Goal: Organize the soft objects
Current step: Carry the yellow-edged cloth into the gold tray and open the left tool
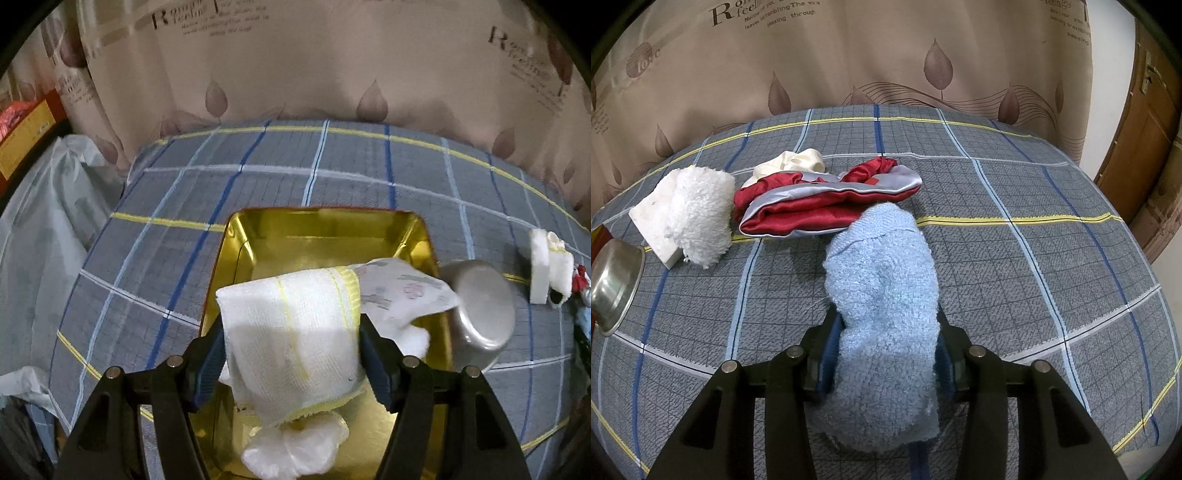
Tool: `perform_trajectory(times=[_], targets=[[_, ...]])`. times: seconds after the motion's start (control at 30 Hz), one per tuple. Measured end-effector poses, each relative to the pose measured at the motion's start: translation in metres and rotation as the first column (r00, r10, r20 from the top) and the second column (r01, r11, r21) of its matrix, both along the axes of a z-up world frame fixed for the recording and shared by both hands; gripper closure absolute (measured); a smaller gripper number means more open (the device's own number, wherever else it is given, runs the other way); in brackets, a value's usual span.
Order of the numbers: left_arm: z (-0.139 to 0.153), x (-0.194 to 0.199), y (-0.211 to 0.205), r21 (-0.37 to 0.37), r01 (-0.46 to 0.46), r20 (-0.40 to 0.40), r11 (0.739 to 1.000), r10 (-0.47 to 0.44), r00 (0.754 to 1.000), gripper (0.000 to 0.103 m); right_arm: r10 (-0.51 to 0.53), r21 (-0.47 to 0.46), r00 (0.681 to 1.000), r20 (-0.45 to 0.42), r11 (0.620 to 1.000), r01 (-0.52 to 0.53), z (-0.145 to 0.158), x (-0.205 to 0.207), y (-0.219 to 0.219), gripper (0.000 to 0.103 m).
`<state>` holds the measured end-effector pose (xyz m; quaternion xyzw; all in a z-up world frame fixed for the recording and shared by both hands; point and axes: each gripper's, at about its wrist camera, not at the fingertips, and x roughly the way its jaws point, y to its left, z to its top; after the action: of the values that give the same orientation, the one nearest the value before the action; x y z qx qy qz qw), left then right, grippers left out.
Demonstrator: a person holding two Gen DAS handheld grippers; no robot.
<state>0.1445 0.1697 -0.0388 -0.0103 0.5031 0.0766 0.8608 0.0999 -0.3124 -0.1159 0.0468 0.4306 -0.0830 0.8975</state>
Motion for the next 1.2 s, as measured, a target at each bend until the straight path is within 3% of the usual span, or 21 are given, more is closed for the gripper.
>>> perform_trajectory(times=[0.4,0.83,1.1,1.2], targets=[[-0.01,0.01,0.011,-0.017,-0.029,-0.05,0.999,0.029,0.998,0.032,-0.005,0.001,1.0,-0.002,1.0,0.005,0.0,0.0,-0.002,0.059],[0.006,0.015,-0.001,-0.034,0.066,-0.055,0.997,-0.068,0.996,0.028,-0.005,0.001,1.0,-0.002,1.0,0.005,0.0,0.001,-0.004,0.058],[0.016,0.008,0.002,-0.091,0.086,-0.015,0.992,-0.088,0.996,0.025,-0.005,0.001,1.0,-0.003,1.0,0.005,0.0,0.001,-0.004,0.058],[0.022,0.001,0.006,-0.074,0.087,0.017,0.993,-0.086,0.996,0.024,-0.006,0.001,1.0,-0.003,1.0,0.006,0.0,0.001,-0.003,0.057]])
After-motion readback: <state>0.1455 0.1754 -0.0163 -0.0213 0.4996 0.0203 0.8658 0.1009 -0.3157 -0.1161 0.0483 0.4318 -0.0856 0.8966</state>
